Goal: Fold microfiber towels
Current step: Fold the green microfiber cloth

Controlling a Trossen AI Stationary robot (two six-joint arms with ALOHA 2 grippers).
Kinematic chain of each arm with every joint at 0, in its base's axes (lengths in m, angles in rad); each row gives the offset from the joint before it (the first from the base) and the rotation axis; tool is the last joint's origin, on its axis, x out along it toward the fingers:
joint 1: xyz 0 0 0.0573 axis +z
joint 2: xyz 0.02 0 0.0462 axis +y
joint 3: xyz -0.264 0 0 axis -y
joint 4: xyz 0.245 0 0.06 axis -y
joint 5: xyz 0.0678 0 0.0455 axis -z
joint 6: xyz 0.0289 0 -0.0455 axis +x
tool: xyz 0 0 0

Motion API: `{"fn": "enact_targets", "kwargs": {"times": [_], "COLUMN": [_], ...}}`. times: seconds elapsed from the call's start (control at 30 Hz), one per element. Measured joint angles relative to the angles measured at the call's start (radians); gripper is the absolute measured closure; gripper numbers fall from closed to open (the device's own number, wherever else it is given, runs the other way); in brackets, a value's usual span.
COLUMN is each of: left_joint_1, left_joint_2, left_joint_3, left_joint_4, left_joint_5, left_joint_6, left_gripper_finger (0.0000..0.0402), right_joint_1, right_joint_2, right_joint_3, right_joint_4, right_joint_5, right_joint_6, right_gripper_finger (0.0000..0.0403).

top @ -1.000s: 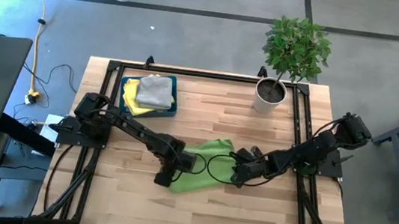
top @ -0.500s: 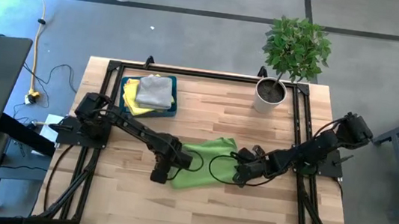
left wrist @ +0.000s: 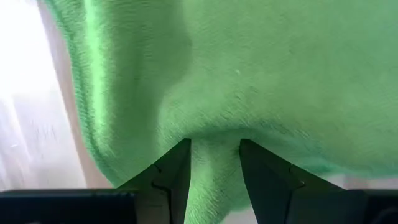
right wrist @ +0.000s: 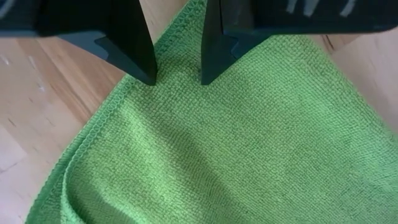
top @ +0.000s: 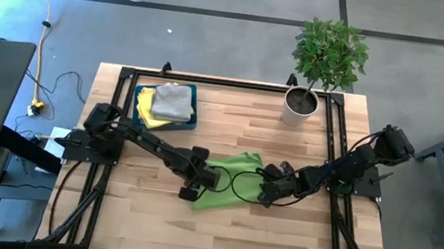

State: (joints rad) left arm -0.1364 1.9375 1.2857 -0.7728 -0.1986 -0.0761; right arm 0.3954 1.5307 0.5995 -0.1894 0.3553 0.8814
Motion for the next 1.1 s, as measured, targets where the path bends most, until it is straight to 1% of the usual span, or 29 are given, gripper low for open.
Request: {"fn": "enact_targets", "kwargs": {"times": [0.1, 0.17, 0.37, 0.6, 0.67, 0.77, 0.9, 0.97, 1.03, 1.1], "left_joint_1": [0.022, 0.031, 0.023, 0.004, -0.004, -0.027, -0.056, -0.061, -0.064, -0.07], "left_joint_2": [0.012, 0.017, 0.012, 0.017, 0.017, 0.017, 0.012, 0.01, 0.01, 0.009], "left_joint_3": [0.001, 0.0, 0.0, 0.0, 0.0, 0.0, 0.0, 0.021, 0.055, 0.081], "left_joint_4": [-0.005, -0.04, -0.128, -0.113, -0.111, -0.103, -0.103, -0.125, -0.155, -0.152], "left_joint_5": [0.008, 0.017, 0.082, 0.128, 0.168, 0.223, 0.22, 0.216, 0.214, 0.208], "left_joint_6": [-0.011, -0.02, -0.025, -0.028, -0.03, -0.046, -0.045, -0.052, -0.052, -0.048], "left_gripper_finger": [0.0273, 0.0273, 0.0273, 0.0273, 0.0273, 0.0273, 0.0273, 0.0273, 0.0273, 0.0273], "right_joint_1": [0.0, 0.0, 0.0, 0.0, 0.0, 0.0, -0.001, -0.008, -0.015, -0.022], "right_joint_2": [0.0, 0.0, 0.0, -0.004, -0.026, -0.091, -0.203, -0.239, -0.252, -0.247], "right_joint_3": [0.0, 0.0, 0.0, 0.0, 0.0, 0.0, 0.001, 0.001, 0.001, 0.001], "right_joint_4": [0.006, 0.005, -0.006, -0.027, -0.028, -0.042, -0.073, -0.076, -0.074, -0.073], "right_joint_5": [0.0, 0.0, 0.0, 0.031, 0.032, 0.038, 0.069, 0.07, 0.071, 0.071], "right_joint_6": [0.0, 0.0, -0.009, -0.011, -0.01, -0.008, 0.009, 0.039, 0.078, 0.12], "right_gripper_finger": [0.0286, 0.0286, 0.0286, 0.0286, 0.0286, 0.0286, 0.0286, 0.0286, 0.0285, 0.0278]}}
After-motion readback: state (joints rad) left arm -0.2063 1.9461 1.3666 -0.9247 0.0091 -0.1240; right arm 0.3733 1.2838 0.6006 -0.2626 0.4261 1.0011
